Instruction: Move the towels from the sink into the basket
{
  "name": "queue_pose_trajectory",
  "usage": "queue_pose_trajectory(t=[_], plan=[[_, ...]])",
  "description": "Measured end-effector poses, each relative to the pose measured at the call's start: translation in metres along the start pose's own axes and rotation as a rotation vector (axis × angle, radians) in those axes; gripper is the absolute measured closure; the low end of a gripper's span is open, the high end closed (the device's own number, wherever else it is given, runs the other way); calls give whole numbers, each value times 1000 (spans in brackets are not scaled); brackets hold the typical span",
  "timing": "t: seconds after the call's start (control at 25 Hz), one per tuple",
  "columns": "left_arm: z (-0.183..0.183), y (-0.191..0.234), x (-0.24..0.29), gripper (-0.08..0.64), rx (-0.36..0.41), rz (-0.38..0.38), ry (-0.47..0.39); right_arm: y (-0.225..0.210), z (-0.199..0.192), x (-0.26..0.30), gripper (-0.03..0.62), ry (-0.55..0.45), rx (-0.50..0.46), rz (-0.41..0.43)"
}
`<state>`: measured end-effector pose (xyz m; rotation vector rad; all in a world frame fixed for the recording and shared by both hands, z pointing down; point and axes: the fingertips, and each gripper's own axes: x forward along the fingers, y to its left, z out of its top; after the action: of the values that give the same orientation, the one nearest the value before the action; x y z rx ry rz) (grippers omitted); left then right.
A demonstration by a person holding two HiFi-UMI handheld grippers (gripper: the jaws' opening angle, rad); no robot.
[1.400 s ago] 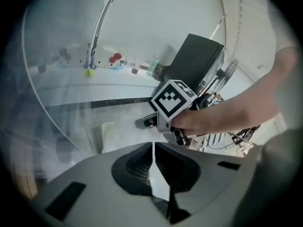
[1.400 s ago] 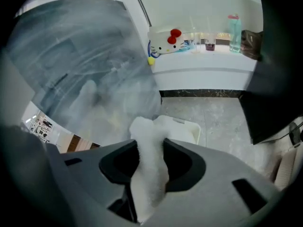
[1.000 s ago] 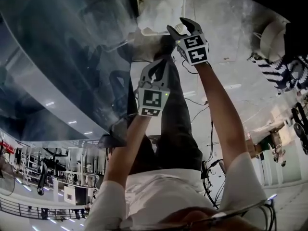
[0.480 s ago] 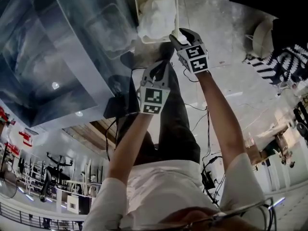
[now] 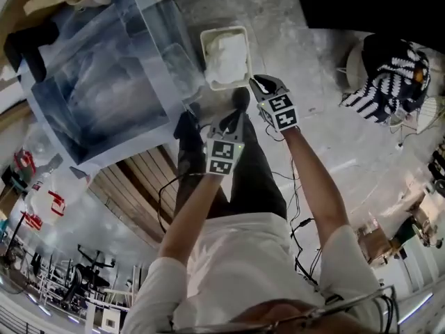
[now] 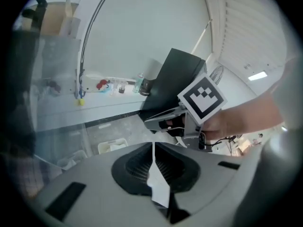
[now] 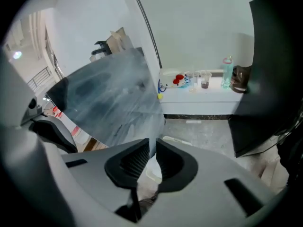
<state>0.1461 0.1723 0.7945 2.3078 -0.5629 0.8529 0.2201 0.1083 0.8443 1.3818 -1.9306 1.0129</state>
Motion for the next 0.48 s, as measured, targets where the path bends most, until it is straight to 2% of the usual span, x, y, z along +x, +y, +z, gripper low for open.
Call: queue_pose_trajectory(t=[0.48], plan=[[107, -38, -133, 542, 100, -54, -29, 73, 114, -153, 589, -130, -9, -43]])
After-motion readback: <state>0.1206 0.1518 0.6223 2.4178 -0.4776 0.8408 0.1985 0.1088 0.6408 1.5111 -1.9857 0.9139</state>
